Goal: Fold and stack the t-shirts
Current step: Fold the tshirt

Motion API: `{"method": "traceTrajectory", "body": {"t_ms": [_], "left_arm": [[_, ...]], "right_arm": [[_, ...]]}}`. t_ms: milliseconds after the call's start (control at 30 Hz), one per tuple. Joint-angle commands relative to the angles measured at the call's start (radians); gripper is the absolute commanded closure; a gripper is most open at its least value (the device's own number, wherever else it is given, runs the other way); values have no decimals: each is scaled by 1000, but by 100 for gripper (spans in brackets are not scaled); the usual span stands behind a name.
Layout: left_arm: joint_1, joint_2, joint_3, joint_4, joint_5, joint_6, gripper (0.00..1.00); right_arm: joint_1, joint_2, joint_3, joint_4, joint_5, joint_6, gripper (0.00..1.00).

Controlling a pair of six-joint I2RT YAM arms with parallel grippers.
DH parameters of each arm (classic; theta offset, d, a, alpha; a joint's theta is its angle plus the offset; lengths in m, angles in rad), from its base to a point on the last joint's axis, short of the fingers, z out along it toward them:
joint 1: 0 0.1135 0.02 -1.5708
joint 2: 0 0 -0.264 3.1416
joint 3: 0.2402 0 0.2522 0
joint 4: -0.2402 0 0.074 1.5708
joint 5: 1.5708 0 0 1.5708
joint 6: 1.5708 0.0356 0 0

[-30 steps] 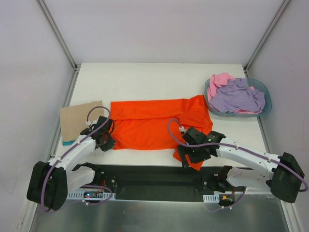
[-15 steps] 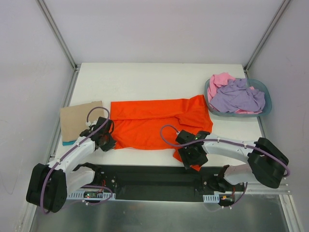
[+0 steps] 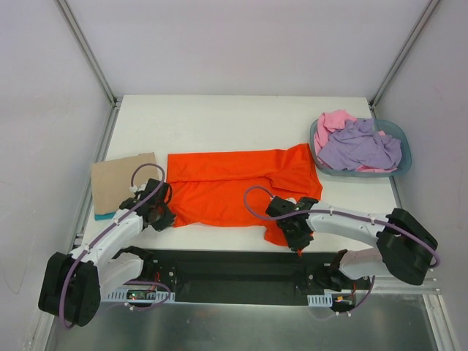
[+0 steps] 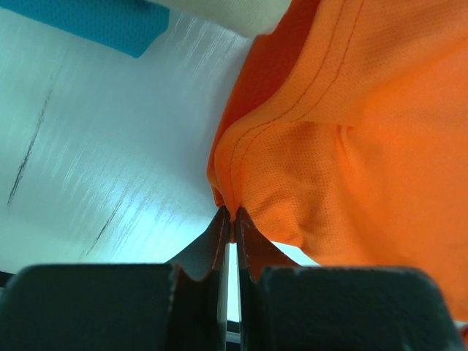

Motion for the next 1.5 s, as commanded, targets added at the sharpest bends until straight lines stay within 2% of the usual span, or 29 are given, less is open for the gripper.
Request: {"method": "traceTrajectory", "body": {"t_ms": [0, 133, 167, 300, 600, 1000, 1233, 1467], "left_arm": [[7, -50, -11, -58, 28, -8, 100], [5, -80, 17, -73, 50, 3, 100], [7, -88, 30, -80, 53, 6, 100], [8, -116, 69, -92, 36, 21, 100], [51, -84, 181, -98, -7, 35, 100], [114, 116, 313, -77, -30, 52, 100], [143, 304, 428, -41, 15, 89, 100], [183, 398, 474, -27, 15, 92, 100]], "right_arm": [[0, -91, 25, -28, 102, 50, 83], [-14, -127, 77, -65, 127, 22, 86], [-18, -141, 101, -79, 147, 16, 90], [-104, -164, 180, -109, 199, -62, 91], [-268, -124, 351, -73, 189, -200, 92], [-414, 80, 588, -17, 218, -289, 93], [-471, 233, 717, -2, 185, -364, 93], [-532, 419, 884, 9, 135, -459, 91]]}}
